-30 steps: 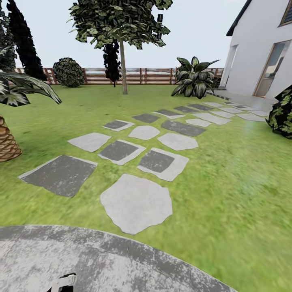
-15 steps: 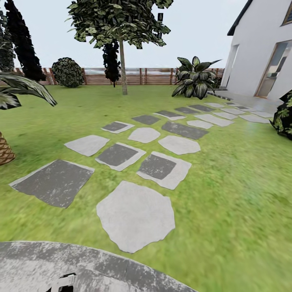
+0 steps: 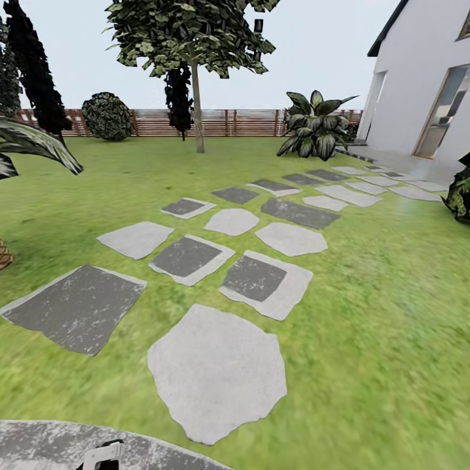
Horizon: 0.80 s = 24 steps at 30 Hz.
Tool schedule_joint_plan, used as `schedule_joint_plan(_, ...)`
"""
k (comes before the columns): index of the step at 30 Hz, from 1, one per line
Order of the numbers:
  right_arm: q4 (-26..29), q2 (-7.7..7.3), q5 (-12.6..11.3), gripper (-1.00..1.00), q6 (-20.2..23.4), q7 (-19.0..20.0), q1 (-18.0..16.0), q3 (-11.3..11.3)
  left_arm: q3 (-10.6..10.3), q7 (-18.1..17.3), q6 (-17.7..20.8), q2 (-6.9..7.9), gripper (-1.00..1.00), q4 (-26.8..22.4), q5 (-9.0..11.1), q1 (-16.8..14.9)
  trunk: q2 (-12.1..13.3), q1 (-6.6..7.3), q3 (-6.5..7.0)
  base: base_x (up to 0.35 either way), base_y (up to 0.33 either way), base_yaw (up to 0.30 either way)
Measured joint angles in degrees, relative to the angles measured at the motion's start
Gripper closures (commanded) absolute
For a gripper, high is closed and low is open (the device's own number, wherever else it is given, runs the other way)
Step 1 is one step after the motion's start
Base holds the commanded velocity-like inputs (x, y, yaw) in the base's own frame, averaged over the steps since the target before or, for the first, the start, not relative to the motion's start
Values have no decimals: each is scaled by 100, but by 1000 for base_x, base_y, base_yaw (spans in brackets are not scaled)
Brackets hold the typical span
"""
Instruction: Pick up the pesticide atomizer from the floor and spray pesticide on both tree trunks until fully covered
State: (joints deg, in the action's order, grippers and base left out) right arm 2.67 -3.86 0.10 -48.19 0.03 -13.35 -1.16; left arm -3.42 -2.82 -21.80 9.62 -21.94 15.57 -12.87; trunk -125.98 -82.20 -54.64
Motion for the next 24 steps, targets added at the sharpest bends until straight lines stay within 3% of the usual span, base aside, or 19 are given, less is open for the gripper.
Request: schedule_joint_plan(24, 0, 0, 0, -100, 0, 4, 0, 0, 7, 0, -5, 3, 100, -25, 4, 40, 0, 0, 0, 340, 0, 0)
